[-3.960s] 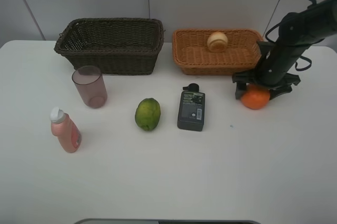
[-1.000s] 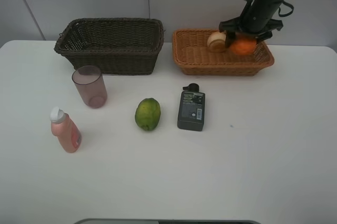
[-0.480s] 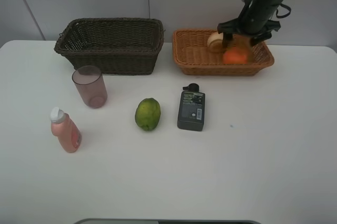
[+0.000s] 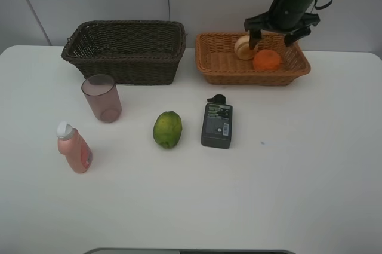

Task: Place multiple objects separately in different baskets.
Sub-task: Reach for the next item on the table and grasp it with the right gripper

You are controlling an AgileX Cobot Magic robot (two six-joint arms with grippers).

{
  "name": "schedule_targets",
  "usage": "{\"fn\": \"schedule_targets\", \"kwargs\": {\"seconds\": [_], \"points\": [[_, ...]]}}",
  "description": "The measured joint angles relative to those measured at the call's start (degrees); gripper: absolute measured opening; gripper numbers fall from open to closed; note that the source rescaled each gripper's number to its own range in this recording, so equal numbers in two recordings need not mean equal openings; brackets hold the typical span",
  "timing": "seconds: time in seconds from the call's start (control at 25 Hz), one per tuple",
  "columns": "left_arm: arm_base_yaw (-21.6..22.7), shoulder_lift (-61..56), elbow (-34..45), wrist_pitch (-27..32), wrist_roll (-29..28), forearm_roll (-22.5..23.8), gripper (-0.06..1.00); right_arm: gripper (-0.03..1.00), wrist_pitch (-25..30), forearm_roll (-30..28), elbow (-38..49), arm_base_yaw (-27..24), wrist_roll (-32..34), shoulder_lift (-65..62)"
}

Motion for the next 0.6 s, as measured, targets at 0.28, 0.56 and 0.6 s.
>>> {"fn": "schedule_targets", "kwargs": {"seconds": [0.28,0.56,0.6], "points": [[0.0,0.0,0.0,0.0,0.0,0.0,0.93,0.86,8.7,1.5,0.0,6.6,0.0,-3.3],[0.0,0.0,0.0,0.0,0.0,0.0,0.93,0.86,16.1,5.0,0.0,16.0,0.1,-4.7],[0.0,0.0,0.0,0.0,0.0,0.0,0.93,0.86,16.7,5.7,0.0,17.7,0.4,-4.8]]}}
